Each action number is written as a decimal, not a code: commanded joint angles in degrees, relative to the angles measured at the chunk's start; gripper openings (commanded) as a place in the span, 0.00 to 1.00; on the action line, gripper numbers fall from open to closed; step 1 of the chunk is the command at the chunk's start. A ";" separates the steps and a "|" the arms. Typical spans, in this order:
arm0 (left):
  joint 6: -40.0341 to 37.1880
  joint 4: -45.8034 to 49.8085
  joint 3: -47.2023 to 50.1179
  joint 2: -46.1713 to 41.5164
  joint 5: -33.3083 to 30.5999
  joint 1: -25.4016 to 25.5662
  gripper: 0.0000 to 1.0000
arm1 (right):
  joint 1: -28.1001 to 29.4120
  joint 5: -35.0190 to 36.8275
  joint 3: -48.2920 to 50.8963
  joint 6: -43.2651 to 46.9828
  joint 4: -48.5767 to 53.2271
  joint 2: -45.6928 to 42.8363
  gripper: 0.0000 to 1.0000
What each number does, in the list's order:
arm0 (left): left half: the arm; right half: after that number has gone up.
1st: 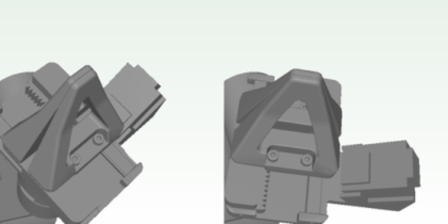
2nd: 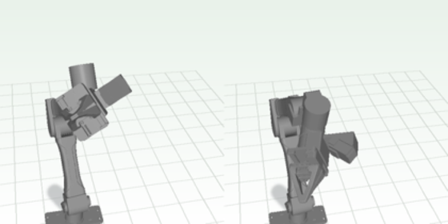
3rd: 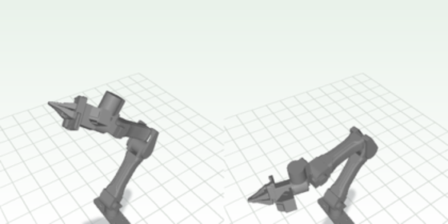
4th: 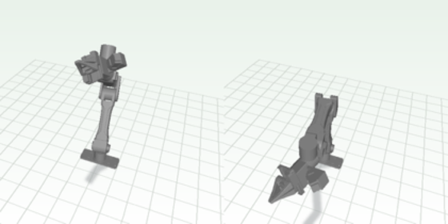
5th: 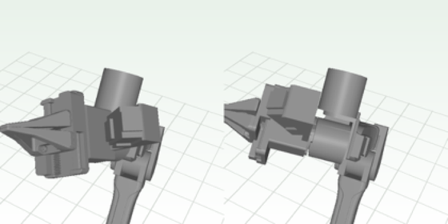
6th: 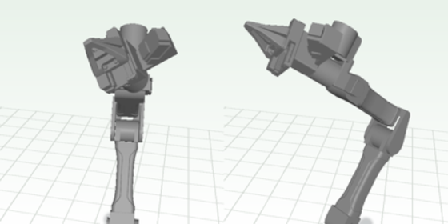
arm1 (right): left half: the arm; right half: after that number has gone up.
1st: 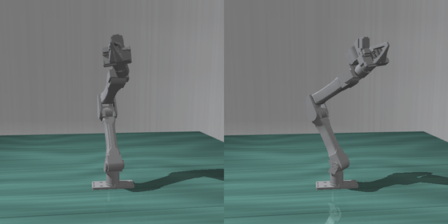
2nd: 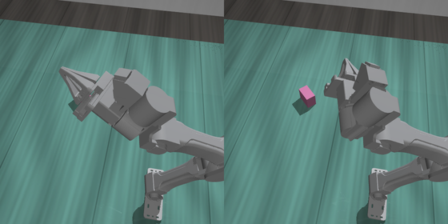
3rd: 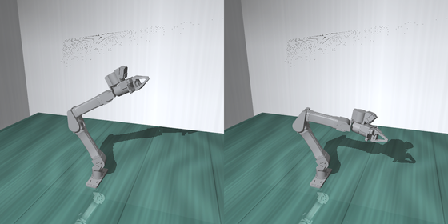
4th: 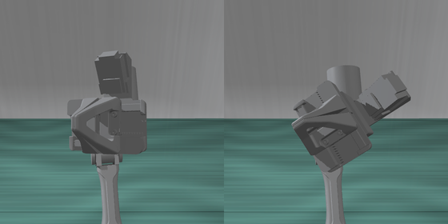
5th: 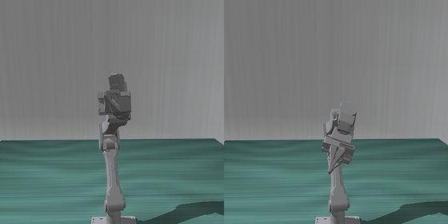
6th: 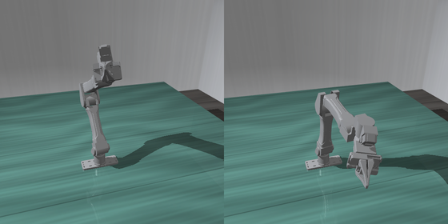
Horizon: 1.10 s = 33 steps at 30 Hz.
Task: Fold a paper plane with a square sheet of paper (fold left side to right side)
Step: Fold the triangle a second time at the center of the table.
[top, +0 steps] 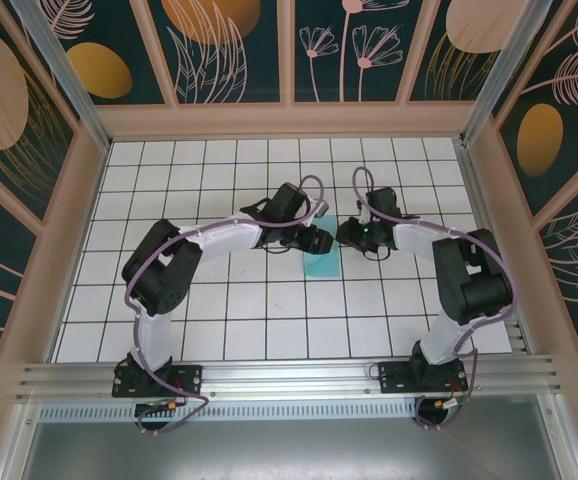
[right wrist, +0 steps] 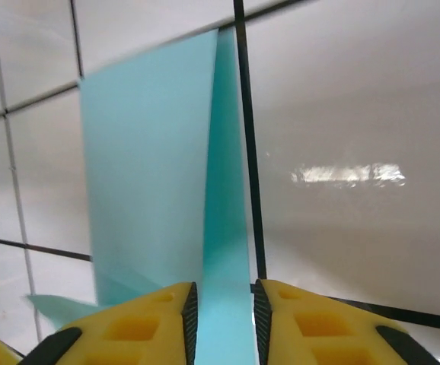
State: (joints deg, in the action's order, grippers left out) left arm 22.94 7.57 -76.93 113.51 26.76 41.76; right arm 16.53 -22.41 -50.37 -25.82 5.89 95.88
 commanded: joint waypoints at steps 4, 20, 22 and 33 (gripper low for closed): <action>2.24 0.91 3.37 -5.71 -3.99 -3.16 0.51 | -1.92 -2.63 1.30 1.12 1.33 -6.29 0.42; 8.40 -8.99 18.12 -18.47 -4.76 -9.59 0.62 | 4.51 -15.47 8.33 -5.93 -17.94 -1.86 0.56; 8.70 -9.57 18.89 -19.17 -4.62 -9.76 0.62 | 5.71 -15.06 6.97 -6.00 -18.28 0.32 0.55; 11.16 -19.40 23.48 -16.52 10.98 -7.61 0.52 | 4.36 -8.64 4.23 -2.84 -11.07 1.83 0.46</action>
State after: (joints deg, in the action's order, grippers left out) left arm 32.93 -6.90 -54.33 95.68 31.09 32.60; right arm 21.98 -33.65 -44.77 -30.46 -8.25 98.54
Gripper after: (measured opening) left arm 0.521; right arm 0.466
